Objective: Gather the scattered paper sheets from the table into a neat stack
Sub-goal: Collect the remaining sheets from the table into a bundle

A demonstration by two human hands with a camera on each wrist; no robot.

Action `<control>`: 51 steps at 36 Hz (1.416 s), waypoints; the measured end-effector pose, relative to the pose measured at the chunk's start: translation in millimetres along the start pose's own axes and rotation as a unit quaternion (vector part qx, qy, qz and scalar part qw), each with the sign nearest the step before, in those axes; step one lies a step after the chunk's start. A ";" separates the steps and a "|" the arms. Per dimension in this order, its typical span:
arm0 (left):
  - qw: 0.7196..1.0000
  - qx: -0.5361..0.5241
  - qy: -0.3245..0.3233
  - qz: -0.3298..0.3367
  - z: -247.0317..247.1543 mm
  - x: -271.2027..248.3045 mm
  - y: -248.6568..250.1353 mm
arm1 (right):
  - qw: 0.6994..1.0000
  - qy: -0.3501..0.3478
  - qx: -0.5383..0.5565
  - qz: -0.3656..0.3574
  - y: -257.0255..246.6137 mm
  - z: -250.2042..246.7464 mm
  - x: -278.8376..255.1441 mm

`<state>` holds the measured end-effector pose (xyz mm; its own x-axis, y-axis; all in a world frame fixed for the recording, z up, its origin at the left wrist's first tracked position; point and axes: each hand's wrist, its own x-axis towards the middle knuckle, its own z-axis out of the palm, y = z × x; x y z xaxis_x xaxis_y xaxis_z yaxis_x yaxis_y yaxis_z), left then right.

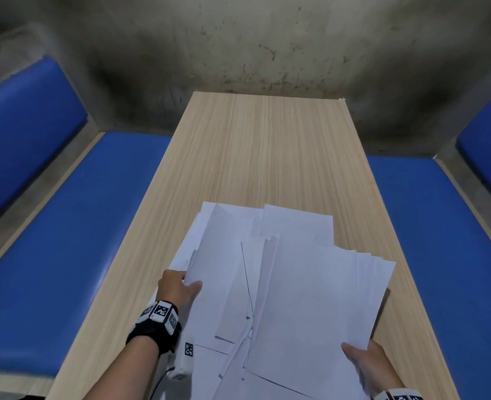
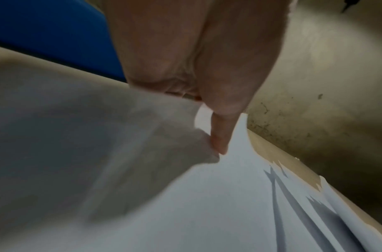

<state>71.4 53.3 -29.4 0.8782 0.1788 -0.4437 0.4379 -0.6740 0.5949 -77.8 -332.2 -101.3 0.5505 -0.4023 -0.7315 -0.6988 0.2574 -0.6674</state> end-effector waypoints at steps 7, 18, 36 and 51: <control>0.998 -0.035 0.052 0.009 3.7 -4.2 3.8 | 1.000 -0.018 0.018 -0.017 -3.9 0.5 -6.6; 0.995 -0.089 0.045 0.022 -46.2 -16.9 -13.6 | 0.999 -0.037 0.007 -0.037 -15.2 0.7 -19.1; 0.930 -0.281 0.097 0.214 -139.3 -82.0 77.4 | 0.993 -0.088 -0.028 -0.067 -46.2 13.9 -38.5; 0.924 -0.366 -0.114 0.012 59.1 -51.1 45.9 | 0.998 -0.066 0.004 -0.005 -33.4 16.4 -30.3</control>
<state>35.3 -29.1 -19.1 0.8625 -0.0411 -0.5043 0.5048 0.0034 0.8632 -63.7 -314.2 -59.1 0.6138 -0.2859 -0.7359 -0.6888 0.2615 -0.6761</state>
